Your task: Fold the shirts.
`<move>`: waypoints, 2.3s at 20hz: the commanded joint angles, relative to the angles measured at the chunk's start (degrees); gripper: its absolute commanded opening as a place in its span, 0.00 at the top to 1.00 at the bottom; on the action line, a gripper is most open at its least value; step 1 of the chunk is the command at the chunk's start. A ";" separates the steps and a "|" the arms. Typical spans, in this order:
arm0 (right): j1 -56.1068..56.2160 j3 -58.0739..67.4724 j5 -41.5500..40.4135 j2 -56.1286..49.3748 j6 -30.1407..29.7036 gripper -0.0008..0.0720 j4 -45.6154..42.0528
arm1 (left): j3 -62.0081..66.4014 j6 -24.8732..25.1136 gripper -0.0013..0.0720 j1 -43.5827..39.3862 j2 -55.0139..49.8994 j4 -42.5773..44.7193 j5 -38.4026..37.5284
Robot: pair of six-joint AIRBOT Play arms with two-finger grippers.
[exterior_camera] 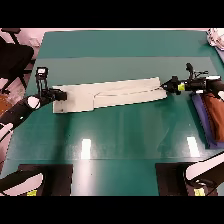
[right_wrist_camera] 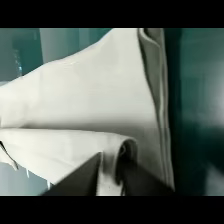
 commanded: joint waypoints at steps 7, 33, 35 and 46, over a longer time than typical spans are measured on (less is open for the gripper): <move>-2.78 0.15 1.09 4.74 -2.80 0.28 0.00 | 5.92 2.56 0.17 0.04 0.13 0.09 -6.08; -6.43 9.18 7.87 3.54 0.59 0.00 -20.90 | 36.09 -38.71 0.96 -27.58 -28.48 0.31 -32.81; -5.51 11.96 7.04 2.43 1.51 0.00 -20.83 | 36.09 -40.30 0.96 -27.58 -28.50 1.66 -31.76; 1.90 15.85 11.04 -7.28 0.24 0.00 -15.63 | 36.15 -40.70 0.95 -27.58 -30.32 1.73 -32.83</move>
